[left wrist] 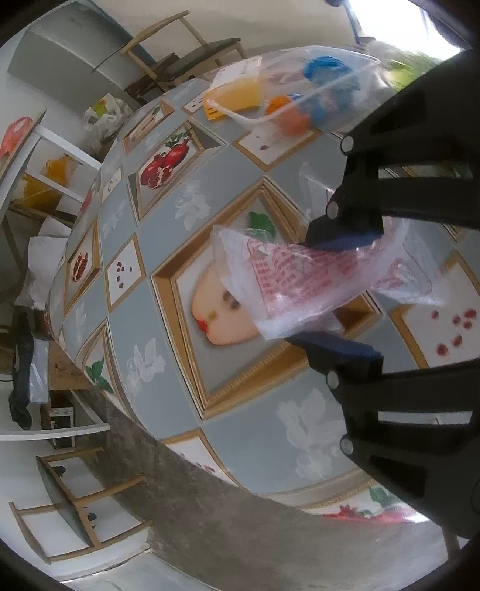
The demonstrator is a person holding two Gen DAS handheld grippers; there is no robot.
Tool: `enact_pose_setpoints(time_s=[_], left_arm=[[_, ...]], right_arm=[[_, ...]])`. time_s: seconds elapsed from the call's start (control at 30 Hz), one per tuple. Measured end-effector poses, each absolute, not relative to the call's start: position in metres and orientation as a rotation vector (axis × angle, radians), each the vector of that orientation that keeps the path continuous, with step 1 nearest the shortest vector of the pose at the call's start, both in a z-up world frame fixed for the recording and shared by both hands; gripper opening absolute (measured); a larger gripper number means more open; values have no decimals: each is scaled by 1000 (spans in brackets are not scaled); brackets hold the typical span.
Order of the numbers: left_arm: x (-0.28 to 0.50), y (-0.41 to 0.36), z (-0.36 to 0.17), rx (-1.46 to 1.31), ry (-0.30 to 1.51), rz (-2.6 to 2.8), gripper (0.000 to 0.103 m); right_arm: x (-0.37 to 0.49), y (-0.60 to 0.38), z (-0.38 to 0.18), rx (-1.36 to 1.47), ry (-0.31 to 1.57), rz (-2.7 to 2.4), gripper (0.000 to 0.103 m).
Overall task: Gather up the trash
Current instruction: 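Grasp the clear plastic bag with the left tool, then grasp the blue wrapper with the right tool while the left tool holds the bag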
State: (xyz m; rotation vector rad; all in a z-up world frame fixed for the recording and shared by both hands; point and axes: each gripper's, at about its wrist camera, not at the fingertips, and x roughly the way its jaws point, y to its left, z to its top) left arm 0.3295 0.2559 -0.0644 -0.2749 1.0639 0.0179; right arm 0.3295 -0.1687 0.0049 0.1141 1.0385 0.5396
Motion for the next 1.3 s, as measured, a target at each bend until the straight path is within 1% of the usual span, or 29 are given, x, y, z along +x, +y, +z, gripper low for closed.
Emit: enact_pose_setpoints(time_s=[0.07,0.2,0.53,0.73,0.8,0.9,0.97,1.07,1.3], left_arm=[[323,258,-64,-267,1054,13,32],[311,261,-63,-267,1034,-7,27],[283,269,-59,-334,958,-38,22],[271,275,-56,-403,918,-44,22],[269,275,-56,-418,911,-48,21],[265,272,-56,-429,904,-57,21],[264,270,-55,-435,900,-61,21],[262,269,-54,-444,893,-66,21],[259,268,-51,-454,874,-67,21]], right_arm=[[338,-151,2,57,1067,549,65],[364,-126,-13,29,1160,534,60],[405,-98,-53,-69,1322,390,58],[410,-98,-69,-70,1361,358,58],[411,-98,-74,-57,1375,359,44],[412,-101,-77,-29,1383,362,31],[410,-101,-74,-32,1371,361,25],[406,-101,-69,-43,1350,360,20],[394,-105,-47,-64,1270,351,16]])
